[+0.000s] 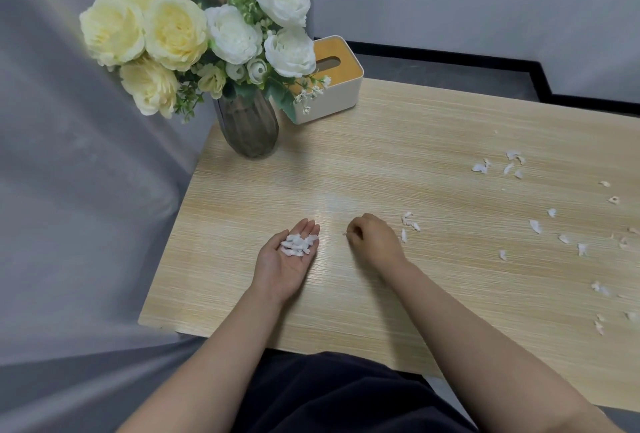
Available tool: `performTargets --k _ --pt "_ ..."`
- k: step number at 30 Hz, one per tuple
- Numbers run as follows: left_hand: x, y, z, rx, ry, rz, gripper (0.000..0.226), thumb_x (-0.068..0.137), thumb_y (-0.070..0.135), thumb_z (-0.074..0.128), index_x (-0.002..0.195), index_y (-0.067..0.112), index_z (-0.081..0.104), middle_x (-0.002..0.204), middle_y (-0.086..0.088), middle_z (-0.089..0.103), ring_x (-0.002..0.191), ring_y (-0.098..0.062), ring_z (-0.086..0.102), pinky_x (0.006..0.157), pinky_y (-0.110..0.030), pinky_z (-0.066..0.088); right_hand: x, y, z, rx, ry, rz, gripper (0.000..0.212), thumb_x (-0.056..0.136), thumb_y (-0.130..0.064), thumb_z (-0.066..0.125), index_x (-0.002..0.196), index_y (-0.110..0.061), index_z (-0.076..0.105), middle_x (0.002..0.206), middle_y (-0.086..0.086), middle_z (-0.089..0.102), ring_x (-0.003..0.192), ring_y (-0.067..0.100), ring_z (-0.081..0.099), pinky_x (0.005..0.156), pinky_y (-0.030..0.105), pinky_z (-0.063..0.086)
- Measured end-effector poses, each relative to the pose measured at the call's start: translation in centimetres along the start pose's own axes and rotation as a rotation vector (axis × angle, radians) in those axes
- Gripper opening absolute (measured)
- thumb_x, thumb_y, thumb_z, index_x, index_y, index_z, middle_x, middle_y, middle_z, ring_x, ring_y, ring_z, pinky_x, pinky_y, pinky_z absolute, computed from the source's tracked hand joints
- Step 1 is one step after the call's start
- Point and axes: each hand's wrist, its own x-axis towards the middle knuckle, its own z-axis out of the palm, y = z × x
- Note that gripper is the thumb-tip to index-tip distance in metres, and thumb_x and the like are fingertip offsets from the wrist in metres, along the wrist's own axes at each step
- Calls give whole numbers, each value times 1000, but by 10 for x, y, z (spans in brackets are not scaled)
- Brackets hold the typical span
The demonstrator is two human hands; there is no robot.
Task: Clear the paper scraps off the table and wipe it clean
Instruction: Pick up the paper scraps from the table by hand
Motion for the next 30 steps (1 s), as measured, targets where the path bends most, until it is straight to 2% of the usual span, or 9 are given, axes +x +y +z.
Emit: performTargets --k 3,6,8,11,14,17,21,26,30 --pt "-2 0 -2 -16 10 12 33 96 13 34 106 -5 59 98 -19 70 89 -30 69 85 -38 50 -9 -16 -5 173 73 -35 11 88 -13 57 86 -11 67 87 1 58 79 13 51 71 25 40" --pt "-5 -2 0 -23 14 9 33 97 14 33 105 -5 59 93 -19 70 82 -29 70 78 -35 54 -22 -40 -11 284 77 -161 7 88 -17 61 89 -14 68 89 -3 61 81 8 53 73 22 42" --pt "-8 -5 4 -57 10 -5 32 97 15 34 101 -5 59 88 -20 70 74 -28 71 73 -34 56 -26 -55 -14 279 92 -215 9 89 -22 61 92 -18 68 90 -8 59 84 5 52 73 24 43" --pt "-11 -7 7 -72 11 -11 38 98 16 33 88 -6 63 78 -17 70 65 -25 70 65 -30 56 -24 -65 -16 135 59 -250 15 91 -27 57 99 -22 70 96 -8 59 94 7 48 71 26 38" --pt "-12 -7 9 -66 -7 -14 38 99 17 31 98 -6 61 78 -16 70 63 -24 69 60 -27 56 -24 -64 -13 93 18 -247 19 93 -25 54 102 -25 71 97 -6 57 93 7 46 69 25 35" --pt "-12 -5 7 -64 1 -3 32 99 15 33 101 -4 58 80 -17 70 66 -25 70 62 -29 57 -28 -61 -9 222 46 -236 17 92 -20 56 99 -21 72 93 -9 53 87 5 48 73 27 42" --pt "-12 -2 3 -72 5 -5 30 96 11 35 105 -4 59 95 -20 67 77 -27 67 59 -27 56 -34 -57 -8 272 64 -247 14 90 -21 60 98 -16 71 92 -7 56 79 2 50 75 18 42" --pt "-14 2 0 -72 -14 -11 31 95 10 35 104 -5 60 92 -18 70 72 -24 71 59 -23 56 -38 -64 3 170 6 -279 15 90 -19 60 99 -12 68 94 3 63 89 17 55 78 29 42" --pt "-15 7 -8 -68 -31 -14 31 98 12 35 106 -5 59 94 -18 71 76 -22 72 66 -20 55 -39 -76 12 105 -11 -299 17 92 -22 54 102 -16 66 93 6 65 93 20 53 77 35 44"
